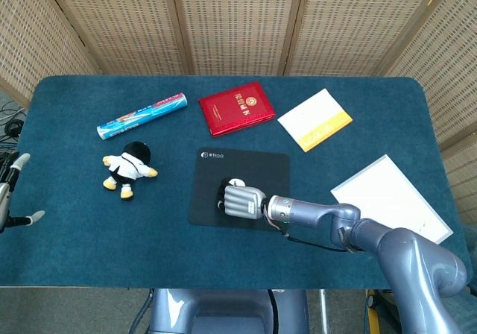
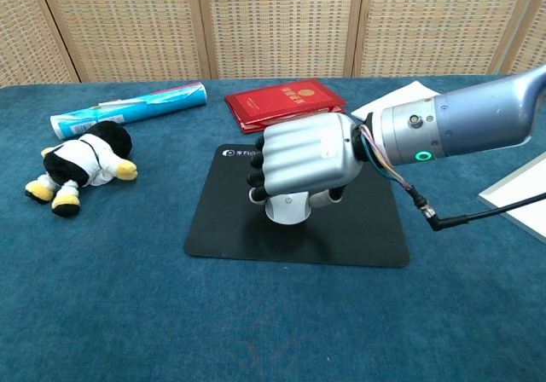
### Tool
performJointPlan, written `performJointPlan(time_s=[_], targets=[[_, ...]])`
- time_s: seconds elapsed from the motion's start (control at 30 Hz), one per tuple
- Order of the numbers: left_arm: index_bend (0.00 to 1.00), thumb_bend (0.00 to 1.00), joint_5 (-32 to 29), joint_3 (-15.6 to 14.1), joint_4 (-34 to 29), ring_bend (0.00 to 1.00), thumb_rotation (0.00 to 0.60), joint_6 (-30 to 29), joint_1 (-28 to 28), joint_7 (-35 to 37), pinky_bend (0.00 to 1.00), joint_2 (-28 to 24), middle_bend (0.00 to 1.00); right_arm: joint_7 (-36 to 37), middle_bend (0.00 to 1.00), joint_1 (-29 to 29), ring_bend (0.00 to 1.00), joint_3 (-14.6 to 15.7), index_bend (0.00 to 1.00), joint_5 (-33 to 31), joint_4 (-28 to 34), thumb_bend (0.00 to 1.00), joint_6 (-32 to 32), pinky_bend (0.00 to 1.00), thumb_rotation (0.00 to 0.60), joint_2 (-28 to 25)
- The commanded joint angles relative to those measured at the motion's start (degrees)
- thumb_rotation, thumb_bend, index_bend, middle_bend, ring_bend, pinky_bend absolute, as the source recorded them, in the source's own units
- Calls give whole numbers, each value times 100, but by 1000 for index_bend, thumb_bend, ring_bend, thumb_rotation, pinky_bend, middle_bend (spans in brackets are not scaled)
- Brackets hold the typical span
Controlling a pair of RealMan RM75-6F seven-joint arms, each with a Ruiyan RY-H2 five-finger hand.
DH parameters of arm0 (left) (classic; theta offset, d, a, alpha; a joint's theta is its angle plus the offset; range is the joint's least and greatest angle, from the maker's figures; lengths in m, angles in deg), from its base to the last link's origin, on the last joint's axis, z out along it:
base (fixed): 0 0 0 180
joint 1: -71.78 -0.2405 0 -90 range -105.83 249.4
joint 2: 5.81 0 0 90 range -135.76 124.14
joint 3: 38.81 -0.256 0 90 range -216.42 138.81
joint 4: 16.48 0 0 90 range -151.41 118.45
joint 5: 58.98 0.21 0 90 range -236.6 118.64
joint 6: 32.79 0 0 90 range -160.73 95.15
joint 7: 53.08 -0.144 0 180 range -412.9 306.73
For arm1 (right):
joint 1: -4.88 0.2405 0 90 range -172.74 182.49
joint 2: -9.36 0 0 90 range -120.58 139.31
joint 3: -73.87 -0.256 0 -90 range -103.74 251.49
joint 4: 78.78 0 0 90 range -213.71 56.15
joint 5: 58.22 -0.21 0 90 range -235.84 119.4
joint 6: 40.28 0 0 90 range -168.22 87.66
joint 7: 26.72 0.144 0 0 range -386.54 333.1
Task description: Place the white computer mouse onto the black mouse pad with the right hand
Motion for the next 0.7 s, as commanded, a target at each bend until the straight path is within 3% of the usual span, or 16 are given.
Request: performJointPlan(time_s=[0.03, 0.1, 0.17, 0.27, 0.33, 0.53, 0.7], targets=[[0, 0, -13, 0, -1, 0, 600, 4, 4, -11, 0, 2, 0, -40, 370, -15, 263, 10, 490, -33, -45, 722, 0, 341, 600, 40], [0, 0, -30, 0, 1, 0, 600, 33, 11, 13, 0, -11, 0, -281, 275, -44, 194, -28, 366, -154, -100, 597, -201, 341, 600, 70], [0, 0, -60, 8, -2, 0, 600, 55, 15, 42, 0, -29, 0, -608, 86, -102, 63, -151, 127, -376, -41, 340, -455, 328, 600, 80], [0, 0, -78, 16, -5, 0, 600, 49, 8, 79, 0, -51, 0, -994, 0, -184, 0, -310, 0, -638, 129, 52, -646, 276, 600, 59], [0, 0, -84, 19, -9, 0, 600, 46, 4, 101, 0, -63, 0, -1202, 0, -206, 0, -331, 0, -697, 226, 5, -710, 253, 600, 1], [0, 0, -84, 14, -6, 0, 600, 69, 8, 141, 0, -80, 0, -1517, 0, -267, 0, -332, 0, -702, 579, 0, -579, 235, 600, -311], [0, 0, -29, -10, -11, 0, 600, 74, -7, 229, 0, -105, 0, -1750, 0, -647, 0, -447, 0, -909, 1273, 0, -43, 229, 600, -997]])
